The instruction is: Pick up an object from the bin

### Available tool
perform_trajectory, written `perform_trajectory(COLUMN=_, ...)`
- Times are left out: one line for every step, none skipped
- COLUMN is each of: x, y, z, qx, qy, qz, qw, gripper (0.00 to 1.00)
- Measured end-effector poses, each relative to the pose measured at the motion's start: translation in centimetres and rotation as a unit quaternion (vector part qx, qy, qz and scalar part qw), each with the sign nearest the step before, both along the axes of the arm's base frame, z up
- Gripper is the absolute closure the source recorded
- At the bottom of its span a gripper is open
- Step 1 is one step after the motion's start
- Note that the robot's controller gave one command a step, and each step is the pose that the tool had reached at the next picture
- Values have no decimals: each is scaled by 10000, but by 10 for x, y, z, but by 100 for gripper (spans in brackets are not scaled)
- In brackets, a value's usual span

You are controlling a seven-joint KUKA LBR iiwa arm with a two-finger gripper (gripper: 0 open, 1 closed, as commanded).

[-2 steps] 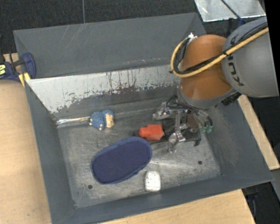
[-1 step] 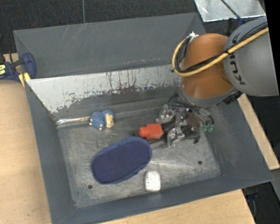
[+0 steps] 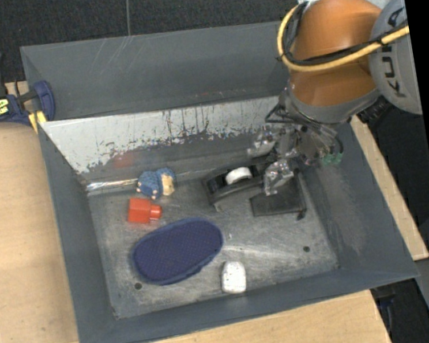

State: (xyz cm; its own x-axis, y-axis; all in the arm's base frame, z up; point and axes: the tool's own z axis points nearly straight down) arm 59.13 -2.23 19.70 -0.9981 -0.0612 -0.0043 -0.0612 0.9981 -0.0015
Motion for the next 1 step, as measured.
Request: perform_trajectory(x=0, y=-13, z=141, qx=-4, qy=-3, qz=-109, qw=9999, gripper=100)
